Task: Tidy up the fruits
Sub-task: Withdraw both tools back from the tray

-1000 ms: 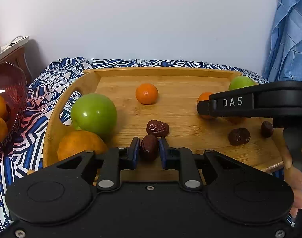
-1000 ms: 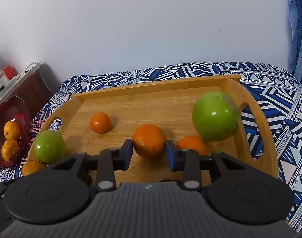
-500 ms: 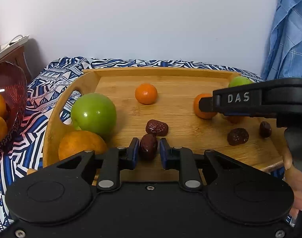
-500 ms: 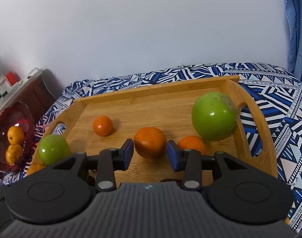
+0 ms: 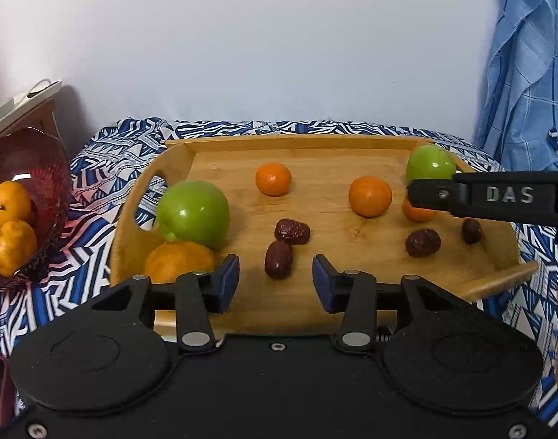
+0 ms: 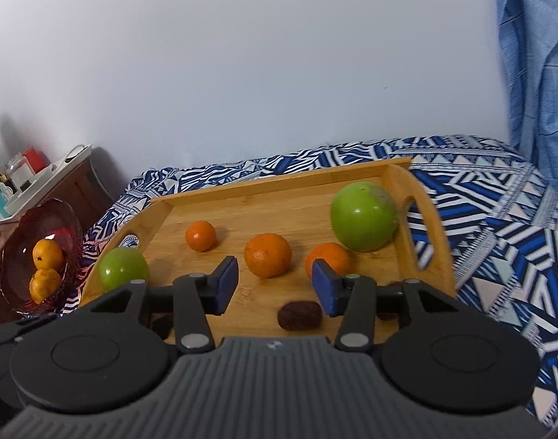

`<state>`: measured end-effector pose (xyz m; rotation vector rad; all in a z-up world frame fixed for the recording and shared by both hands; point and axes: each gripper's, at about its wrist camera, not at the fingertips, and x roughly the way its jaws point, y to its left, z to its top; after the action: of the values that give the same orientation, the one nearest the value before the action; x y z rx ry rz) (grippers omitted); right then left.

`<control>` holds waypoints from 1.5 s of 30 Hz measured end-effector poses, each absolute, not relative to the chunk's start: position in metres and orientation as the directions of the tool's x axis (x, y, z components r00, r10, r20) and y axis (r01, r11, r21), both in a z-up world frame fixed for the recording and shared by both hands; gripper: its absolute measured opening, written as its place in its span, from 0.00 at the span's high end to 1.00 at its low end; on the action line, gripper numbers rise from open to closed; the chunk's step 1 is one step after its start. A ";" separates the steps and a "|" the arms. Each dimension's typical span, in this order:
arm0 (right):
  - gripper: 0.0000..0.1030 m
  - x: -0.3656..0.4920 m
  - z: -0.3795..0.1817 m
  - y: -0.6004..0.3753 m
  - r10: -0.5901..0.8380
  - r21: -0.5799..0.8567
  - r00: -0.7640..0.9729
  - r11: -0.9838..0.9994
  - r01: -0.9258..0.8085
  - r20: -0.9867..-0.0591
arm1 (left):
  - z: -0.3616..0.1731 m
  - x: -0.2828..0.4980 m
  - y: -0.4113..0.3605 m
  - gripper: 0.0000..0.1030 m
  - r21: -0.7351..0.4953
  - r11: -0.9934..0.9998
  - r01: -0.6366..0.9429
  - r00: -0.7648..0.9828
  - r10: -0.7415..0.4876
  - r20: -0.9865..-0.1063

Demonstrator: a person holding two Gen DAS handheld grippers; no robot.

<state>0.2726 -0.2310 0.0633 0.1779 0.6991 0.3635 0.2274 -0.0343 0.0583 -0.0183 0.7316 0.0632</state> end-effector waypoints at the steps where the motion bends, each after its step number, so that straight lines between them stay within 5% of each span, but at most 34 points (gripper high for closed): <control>1: 0.38 0.268 0.064 -0.234 0.378 0.274 0.712 0.925 -0.263 -0.592 | 0.059 0.224 -0.033 0.57 0.006 0.998 -0.062 0.742 0.051 -0.668; 27: 0.30 0.153 0.061 -0.269 0.251 0.127 0.796 0.968 -0.217 -0.550 | 0.067 0.125 -0.015 0.43 0.014 0.998 -0.060 0.750 0.055 -0.659; 34: 0.14 0.154 0.049 -0.254 0.222 0.060 0.801 0.972 -0.228 -0.555 | 0.046 0.130 -0.004 0.37 0.015 0.996 -0.092 0.722 0.077 -0.687; 45: 0.07 0.162 0.033 -0.242 0.186 0.039 0.780 0.978 -0.203 -0.598 | 0.026 0.140 0.008 0.22 -0.014 0.995 -0.103 0.705 0.063 -0.707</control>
<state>0.1623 -0.2424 0.0335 -0.0286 0.6430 0.2103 0.1398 0.0084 0.0265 -0.0541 0.7837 0.0920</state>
